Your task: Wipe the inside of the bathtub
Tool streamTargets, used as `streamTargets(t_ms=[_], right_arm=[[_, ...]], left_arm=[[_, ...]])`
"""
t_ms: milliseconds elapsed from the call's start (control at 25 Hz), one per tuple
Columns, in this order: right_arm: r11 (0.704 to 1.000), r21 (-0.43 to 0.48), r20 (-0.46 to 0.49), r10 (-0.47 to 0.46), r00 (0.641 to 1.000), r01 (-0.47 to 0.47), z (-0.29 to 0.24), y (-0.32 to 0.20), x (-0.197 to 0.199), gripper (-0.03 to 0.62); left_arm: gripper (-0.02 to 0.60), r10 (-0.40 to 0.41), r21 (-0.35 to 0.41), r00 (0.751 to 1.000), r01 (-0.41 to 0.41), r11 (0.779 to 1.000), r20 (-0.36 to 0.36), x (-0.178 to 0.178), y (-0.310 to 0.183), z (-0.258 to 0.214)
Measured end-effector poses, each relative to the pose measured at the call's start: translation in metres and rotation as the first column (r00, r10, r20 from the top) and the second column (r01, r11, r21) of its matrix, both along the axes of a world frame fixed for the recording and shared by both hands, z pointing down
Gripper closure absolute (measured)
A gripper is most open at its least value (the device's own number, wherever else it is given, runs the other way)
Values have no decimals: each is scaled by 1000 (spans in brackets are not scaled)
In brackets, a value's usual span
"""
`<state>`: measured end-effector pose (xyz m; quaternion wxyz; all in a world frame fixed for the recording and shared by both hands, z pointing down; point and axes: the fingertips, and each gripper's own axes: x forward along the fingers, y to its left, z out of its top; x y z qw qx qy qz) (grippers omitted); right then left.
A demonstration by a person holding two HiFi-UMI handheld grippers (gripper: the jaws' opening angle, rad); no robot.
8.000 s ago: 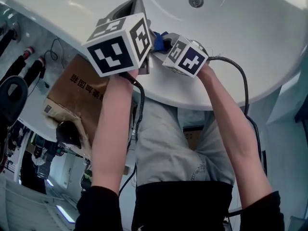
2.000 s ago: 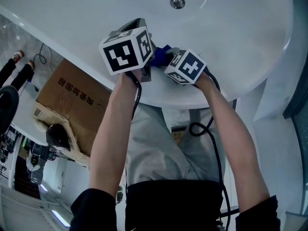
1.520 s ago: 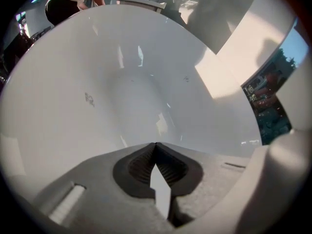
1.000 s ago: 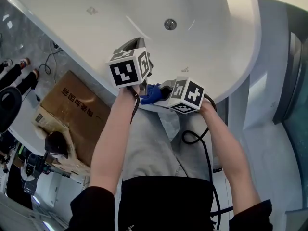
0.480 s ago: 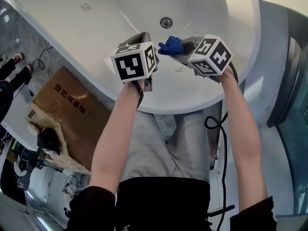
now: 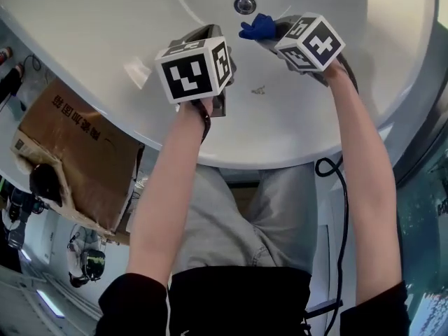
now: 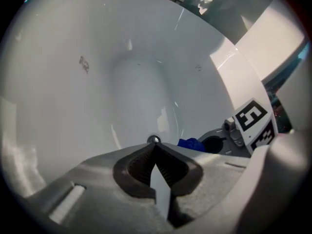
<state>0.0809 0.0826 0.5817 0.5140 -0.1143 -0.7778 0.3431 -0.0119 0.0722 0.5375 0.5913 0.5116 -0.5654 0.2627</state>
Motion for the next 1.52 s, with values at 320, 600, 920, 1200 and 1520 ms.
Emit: streamTargets(t_ms=[320, 600, 920, 1200, 1520], right_arm=[[983, 20, -120, -176, 977, 180, 83, -2, 9, 520], [956, 48, -164, -280, 946, 291, 115, 4, 16, 519], [946, 54, -216, -302, 929, 320, 140, 21, 22, 519], [935, 1, -251, -342, 905, 354, 146, 40, 32, 519], [882, -61, -227, -468, 854, 467, 121, 63, 40, 519]], left_arm=[[579, -98, -53, 995, 97, 994, -23, -4, 16, 59], [580, -70, -76, 996, 67, 995, -46, 13, 20, 78], [580, -86, -82, 995, 82, 993, -45, 10, 24, 92], [579, -94, -87, 994, 89, 992, -49, 8, 27, 92], [580, -103, -58, 994, 101, 993, -37, 4, 21, 79]])
